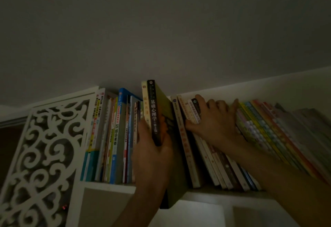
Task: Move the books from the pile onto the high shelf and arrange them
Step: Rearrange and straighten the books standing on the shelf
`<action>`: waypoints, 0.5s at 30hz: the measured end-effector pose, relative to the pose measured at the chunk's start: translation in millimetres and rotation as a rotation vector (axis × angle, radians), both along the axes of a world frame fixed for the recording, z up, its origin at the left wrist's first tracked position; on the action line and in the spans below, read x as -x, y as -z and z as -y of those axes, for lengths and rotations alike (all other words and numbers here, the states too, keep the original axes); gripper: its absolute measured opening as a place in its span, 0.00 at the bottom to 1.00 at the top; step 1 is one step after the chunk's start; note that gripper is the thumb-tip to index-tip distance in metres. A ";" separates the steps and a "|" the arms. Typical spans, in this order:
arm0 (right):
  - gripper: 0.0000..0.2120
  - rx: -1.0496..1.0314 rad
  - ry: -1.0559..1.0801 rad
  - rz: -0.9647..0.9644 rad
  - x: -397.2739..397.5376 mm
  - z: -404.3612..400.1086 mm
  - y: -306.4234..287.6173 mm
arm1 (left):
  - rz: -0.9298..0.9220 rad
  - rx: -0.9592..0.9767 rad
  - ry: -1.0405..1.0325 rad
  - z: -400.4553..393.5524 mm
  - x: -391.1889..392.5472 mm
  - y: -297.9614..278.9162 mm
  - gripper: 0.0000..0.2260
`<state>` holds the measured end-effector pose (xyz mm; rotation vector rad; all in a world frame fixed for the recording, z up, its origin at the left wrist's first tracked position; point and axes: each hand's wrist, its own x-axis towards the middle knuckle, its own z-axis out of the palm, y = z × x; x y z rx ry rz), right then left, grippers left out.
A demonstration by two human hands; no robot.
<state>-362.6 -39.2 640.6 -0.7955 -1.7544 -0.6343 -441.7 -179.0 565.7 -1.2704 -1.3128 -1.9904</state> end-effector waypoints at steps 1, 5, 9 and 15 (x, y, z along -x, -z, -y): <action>0.41 0.009 -0.004 -0.005 -1.2 0.8 -0.7 | -0.015 -0.015 -0.005 6.6 -1.3 1.3 0.14; 0.41 0.002 0.007 -0.046 -9.1 -0.2 -2.6 | -0.051 -0.076 0.009 35.4 -5.3 3.1 0.14; 0.42 -0.023 -0.002 -0.073 -17.9 -6.4 -5.1 | -0.072 -0.104 0.023 47.1 -16.2 2.6 0.11; 0.46 -0.038 -0.011 -0.083 -18.6 -10.7 -4.5 | -0.119 -0.182 0.067 44.4 -32.7 -14.8 0.12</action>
